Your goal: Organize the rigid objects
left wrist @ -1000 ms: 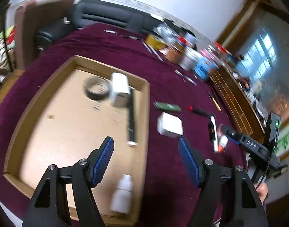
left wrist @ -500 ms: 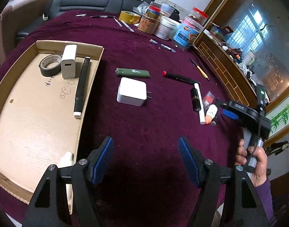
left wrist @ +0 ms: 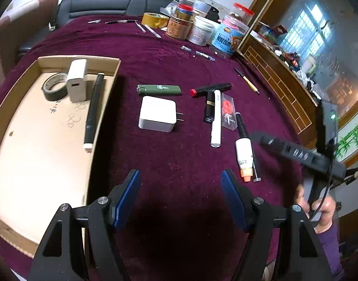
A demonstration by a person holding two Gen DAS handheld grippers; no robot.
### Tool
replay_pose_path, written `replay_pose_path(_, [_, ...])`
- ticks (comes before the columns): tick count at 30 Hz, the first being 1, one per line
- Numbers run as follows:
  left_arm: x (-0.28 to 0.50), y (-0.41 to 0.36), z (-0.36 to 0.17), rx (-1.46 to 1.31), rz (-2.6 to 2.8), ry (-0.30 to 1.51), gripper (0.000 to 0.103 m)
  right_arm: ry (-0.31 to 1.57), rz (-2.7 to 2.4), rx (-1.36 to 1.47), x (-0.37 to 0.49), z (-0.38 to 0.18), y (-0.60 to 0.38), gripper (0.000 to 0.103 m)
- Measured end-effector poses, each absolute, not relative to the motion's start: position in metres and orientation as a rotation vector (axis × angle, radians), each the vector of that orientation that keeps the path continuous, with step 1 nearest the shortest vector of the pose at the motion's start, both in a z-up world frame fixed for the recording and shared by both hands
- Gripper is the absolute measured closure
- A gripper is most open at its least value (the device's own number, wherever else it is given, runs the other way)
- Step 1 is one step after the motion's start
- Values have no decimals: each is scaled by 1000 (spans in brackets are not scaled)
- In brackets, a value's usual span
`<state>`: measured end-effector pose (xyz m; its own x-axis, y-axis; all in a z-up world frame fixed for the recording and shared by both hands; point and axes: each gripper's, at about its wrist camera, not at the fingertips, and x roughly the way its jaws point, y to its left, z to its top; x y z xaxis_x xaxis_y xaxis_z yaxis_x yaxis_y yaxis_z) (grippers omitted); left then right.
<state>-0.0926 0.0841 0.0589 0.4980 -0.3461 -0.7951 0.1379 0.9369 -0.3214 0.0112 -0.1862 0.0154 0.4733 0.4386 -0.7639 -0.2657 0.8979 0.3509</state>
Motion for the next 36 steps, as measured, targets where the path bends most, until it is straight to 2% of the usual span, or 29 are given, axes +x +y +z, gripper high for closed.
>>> replay_pose_path(1, [-90, 81, 58, -219, -297, 1014, 38, 968, 404, 200, 13, 18, -194, 47])
replay_pose_path(3, [-85, 71, 55, -203, -308, 1023, 38, 933, 334, 255, 19, 20, -215, 43])
replay_pose_path(11, [-61, 25, 55, -67, -359, 1000, 38, 848, 272, 394, 29, 3, -241, 43])
replay_pose_path(13, [-39, 15, 58, -55, -378, 971, 38, 838, 255, 395, 27, 2, -243, 37])
replay_pose_path(14, [-29, 11, 58, -50, -384, 971, 39, 852, 264, 403, 28, 0, -244, 37])
replay_pose_path(17, [5, -2, 50, -49, -410, 1009, 52, 861, 282, 435, 31, -2, -249, 36])
replay_pose_path(19, [25, -12, 42, -26, -419, 1042, 55, 860, 295, 457, 30, -2, -252, 36])
replay_pose_path(21, [36, -17, 35, 26, -378, 1049, 71, 859, 305, 478, 31, -3, -255, 36])
replay_pose_path(22, [40, -15, 30, 15, -366, 1062, 73, 858, 307, 483, 30, -2, -256, 36])
replay_pose_path(25, [47, -1, 22, -75, -371, 1076, 73, 858, 313, 492, 29, -2, -258, 36])
replay_pose_path(27, [48, -2, 20, -15, -342, 1074, 77, 857, 313, 492, 29, -2, -258, 36])
replay_pose_path(36, [51, -37, 16, 184, -310, 1046, 77, 856, 323, 492, 29, -2, -257, 32])
